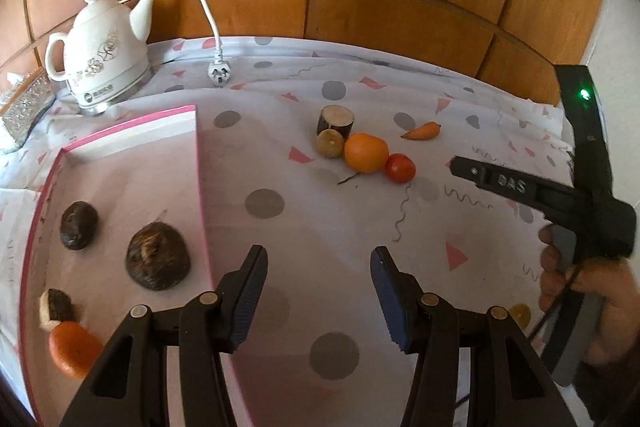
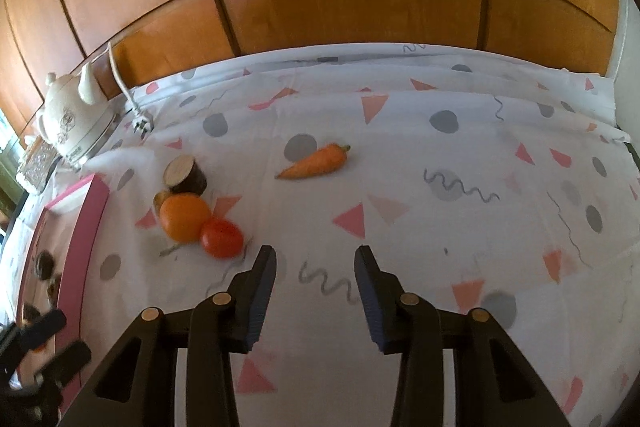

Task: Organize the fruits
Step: 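Withdraw both grippers from the tray toward the tomato and carrot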

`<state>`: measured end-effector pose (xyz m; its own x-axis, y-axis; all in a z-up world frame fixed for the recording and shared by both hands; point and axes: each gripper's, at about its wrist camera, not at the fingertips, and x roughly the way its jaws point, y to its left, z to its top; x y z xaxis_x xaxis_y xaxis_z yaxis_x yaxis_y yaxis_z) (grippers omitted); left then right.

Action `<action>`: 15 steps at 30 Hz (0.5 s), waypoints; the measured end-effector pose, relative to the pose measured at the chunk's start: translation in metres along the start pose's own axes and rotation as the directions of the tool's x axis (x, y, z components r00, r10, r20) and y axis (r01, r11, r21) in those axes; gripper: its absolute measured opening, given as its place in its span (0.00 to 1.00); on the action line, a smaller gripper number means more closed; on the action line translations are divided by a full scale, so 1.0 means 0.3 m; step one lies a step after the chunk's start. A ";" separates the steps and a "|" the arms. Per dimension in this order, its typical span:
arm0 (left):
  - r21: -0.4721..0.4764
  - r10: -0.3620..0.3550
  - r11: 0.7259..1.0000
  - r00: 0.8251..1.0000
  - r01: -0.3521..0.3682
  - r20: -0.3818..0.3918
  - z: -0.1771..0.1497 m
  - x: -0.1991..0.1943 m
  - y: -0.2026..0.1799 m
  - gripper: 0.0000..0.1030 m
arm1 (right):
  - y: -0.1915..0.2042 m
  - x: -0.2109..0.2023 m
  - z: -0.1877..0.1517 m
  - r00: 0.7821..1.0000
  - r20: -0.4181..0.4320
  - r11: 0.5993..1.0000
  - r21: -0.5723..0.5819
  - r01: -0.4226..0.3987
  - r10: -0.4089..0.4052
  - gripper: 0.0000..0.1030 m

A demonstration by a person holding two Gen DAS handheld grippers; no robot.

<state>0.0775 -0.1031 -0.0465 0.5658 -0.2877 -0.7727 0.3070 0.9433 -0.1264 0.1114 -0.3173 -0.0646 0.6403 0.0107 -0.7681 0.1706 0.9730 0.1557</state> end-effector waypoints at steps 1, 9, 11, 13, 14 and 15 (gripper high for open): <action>-0.001 -0.001 1.000 1.000 0.001 0.000 0.006 0.007 -0.003 0.53 | -0.004 0.013 0.016 1.000 -0.001 1.000 0.014 -0.003 0.003 0.40; -0.004 -0.014 1.000 1.000 0.014 -0.002 0.044 0.060 -0.029 0.53 | -0.015 0.120 0.127 1.000 -0.014 0.994 0.107 -0.023 0.025 0.40; -0.005 -0.016 1.000 1.000 0.016 -0.003 0.049 0.070 -0.032 0.53 | -0.025 0.147 0.152 0.999 -0.011 0.989 0.147 -0.035 0.037 0.40; -0.012 -0.020 1.000 1.000 0.020 -0.008 0.053 0.080 -0.031 0.53 | -0.030 0.166 0.171 0.999 -0.011 0.984 0.175 -0.035 0.038 0.40; -0.014 -0.021 1.000 1.000 0.021 -0.011 0.056 0.085 -0.030 0.53 | -0.032 0.183 0.182 0.999 -0.015 0.981 0.191 -0.033 0.036 0.40; -0.015 -0.020 1.000 1.000 0.020 -0.012 0.057 0.089 -0.031 0.53 | -0.031 0.197 0.188 0.999 -0.022 0.980 0.197 -0.029 0.034 0.40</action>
<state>0.1028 -0.1223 -0.0553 0.5498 -0.3049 -0.7777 0.3069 0.9396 -0.1513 0.1898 -0.3388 -0.0764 0.6290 0.0486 -0.7759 0.2964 0.9077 0.2971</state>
